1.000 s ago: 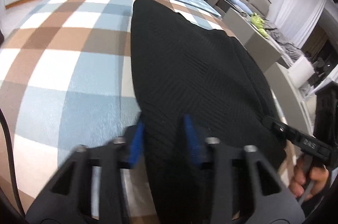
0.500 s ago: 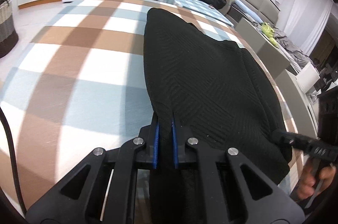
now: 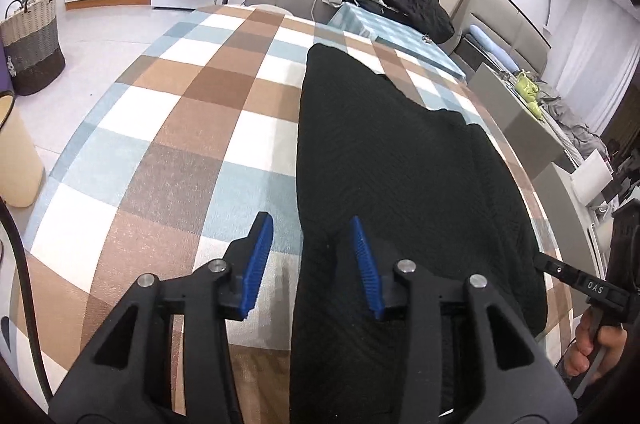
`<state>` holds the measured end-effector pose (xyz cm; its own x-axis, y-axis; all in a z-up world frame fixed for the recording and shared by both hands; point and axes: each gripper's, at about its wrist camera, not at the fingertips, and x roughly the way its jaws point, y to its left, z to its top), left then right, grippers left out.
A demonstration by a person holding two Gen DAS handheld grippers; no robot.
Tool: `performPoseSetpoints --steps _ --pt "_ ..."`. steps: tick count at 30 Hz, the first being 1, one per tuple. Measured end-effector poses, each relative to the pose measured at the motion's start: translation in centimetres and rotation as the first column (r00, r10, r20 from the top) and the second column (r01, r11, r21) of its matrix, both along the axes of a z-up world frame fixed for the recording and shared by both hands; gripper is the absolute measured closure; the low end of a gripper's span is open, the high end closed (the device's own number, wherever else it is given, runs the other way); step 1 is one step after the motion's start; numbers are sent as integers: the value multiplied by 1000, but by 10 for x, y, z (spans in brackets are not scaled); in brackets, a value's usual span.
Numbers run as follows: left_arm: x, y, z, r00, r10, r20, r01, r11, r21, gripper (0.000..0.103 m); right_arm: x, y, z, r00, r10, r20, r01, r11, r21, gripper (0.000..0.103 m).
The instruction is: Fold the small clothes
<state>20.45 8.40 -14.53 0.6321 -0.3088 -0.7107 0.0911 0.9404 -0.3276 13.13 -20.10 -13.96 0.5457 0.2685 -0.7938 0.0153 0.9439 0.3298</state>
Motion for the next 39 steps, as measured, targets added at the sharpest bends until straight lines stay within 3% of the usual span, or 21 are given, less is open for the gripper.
performPoseSetpoints --steps 4,6,9,11,17,26,32,36,39 --pt "-2 -2 1 1000 -5 1 5 1000 -3 63 -1 -12 -6 996 -68 -49 66 997 -43 92" --pt "-1 -3 0 1000 -11 -4 11 1000 -4 63 -6 -20 2 996 -89 6 89 996 6 88" --pt "0 -6 -1 999 -30 -16 29 999 -19 59 -7 -19 18 989 -110 100 109 994 20 50" --pt "0 -9 1 999 -38 -6 38 999 -8 50 3 -12 24 990 -77 117 73 997 40 49" --pt "-3 -17 8 997 -64 31 63 997 38 21 52 23 6 998 30 55 -33 997 64 49" --pt "-2 -12 2 999 -49 10 49 998 44 21 96 55 -25 996 91 7 -91 996 14 49" --pt "2 -14 -2 998 -56 -3 56 998 28 21 113 60 -21 999 52 8 -52 998 23 48" --pt "1 -14 0 998 -56 2 55 998 29 21 110 76 -4 987 124 98 -123 992 -15 52" --pt "2 -15 -1 998 -59 -2 59 998 15 21 114 75 -10 991 114 64 -111 993 -37 52"
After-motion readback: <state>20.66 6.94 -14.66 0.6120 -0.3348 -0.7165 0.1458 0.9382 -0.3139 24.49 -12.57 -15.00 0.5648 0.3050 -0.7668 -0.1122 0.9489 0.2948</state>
